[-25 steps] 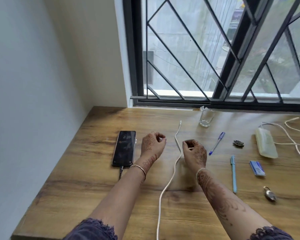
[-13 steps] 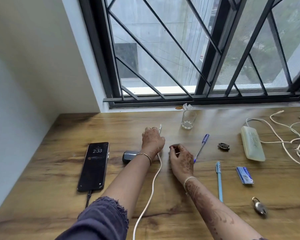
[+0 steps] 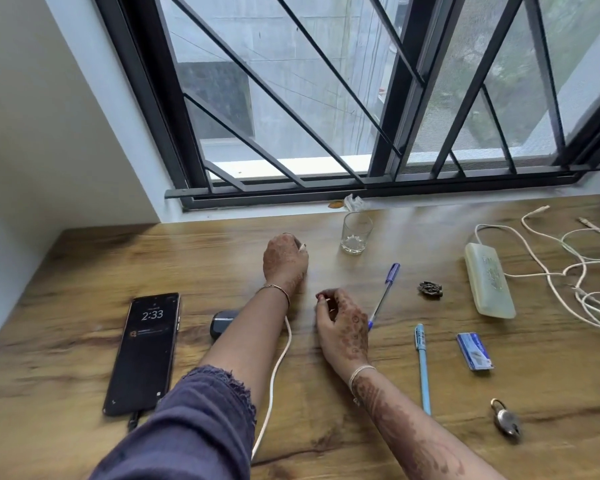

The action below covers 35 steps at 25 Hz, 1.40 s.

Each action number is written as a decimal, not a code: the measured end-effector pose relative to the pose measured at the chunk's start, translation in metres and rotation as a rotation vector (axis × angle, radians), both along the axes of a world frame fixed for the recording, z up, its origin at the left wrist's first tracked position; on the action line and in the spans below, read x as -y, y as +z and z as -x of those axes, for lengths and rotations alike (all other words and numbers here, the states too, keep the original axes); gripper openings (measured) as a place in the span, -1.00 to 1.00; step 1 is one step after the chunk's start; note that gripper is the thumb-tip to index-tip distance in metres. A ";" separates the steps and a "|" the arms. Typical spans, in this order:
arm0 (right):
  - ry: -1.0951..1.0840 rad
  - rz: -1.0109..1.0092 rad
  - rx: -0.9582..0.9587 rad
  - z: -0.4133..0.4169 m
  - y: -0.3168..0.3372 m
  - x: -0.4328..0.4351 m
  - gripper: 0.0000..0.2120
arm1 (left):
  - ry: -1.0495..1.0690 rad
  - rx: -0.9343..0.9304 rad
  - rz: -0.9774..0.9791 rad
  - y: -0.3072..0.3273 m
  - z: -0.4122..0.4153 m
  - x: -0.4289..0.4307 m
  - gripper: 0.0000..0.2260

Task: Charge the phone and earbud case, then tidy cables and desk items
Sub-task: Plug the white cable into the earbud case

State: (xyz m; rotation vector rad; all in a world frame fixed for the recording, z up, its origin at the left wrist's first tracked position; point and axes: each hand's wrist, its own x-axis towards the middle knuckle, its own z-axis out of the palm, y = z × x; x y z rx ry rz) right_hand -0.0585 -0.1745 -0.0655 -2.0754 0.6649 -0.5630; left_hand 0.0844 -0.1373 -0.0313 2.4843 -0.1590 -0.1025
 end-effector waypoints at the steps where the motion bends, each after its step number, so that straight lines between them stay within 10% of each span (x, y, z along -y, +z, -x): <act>1: 0.001 0.005 0.003 0.000 0.000 0.000 -0.92 | 0.008 -0.014 0.040 0.002 0.001 0.000 -0.85; 14: 0.023 -0.016 -0.086 -0.001 0.012 -0.004 -0.91 | 0.139 -0.100 0.559 0.038 0.073 -0.112 -0.83; 26: 0.689 0.034 -0.320 -0.027 0.020 -0.060 -0.36 | 0.340 -0.339 0.599 -0.016 0.142 -0.185 -0.94; 35: 0.698 -0.116 -0.312 -0.028 0.015 -0.062 -0.53 | 0.358 -0.349 0.593 -0.013 0.135 -0.182 -0.89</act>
